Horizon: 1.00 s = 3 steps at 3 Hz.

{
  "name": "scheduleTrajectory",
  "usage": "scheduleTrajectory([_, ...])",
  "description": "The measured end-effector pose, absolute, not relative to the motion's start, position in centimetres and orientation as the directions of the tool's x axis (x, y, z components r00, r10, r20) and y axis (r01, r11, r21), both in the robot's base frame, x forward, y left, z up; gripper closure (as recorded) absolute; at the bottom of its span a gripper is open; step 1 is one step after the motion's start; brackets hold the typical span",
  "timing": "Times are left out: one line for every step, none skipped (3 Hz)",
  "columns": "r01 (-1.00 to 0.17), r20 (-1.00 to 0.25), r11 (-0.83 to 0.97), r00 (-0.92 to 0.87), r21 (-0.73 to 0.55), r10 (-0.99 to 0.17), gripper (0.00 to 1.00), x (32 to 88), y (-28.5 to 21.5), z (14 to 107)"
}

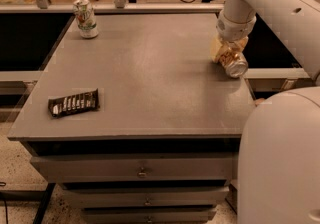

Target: Place orange can upright

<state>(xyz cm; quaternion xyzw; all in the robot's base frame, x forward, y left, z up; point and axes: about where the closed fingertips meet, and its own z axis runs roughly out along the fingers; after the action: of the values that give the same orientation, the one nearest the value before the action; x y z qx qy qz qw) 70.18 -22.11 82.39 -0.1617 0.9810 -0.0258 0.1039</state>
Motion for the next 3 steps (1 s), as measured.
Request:
scheduleTrajectory([-0.395,-0.23,0.916,-0.887,-0.069,-0.4,1.0,70.4,-20.8,83.3])
scheduleTrajectory([-0.581,-0.345,0.813,-0.757,-0.035,-0.555,1.0,70.6,-17.0,86.3])
scheduleTrajectory([-0.74,-0.475,0.671,-0.576,-0.041,-0.665,1.0,69.4,-13.5,90.2])
